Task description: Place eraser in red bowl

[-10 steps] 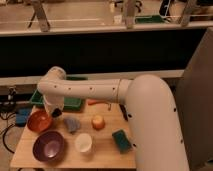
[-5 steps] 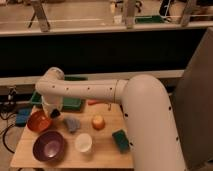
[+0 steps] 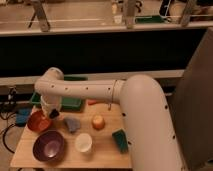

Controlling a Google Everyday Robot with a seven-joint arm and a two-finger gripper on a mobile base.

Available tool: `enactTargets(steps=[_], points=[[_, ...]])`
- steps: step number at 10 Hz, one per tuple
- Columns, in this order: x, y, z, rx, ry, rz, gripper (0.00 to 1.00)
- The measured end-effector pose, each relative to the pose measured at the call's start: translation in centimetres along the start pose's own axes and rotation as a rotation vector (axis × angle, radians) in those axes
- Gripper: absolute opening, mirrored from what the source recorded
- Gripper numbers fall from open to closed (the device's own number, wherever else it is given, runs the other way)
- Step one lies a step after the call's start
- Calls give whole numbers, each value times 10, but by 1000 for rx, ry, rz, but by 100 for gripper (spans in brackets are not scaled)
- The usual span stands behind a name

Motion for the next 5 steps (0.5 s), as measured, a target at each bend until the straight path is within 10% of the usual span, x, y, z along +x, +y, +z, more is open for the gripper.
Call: enactTargets(steps=[5], points=[[7, -31, 12, 134, -75, -286, 0]])
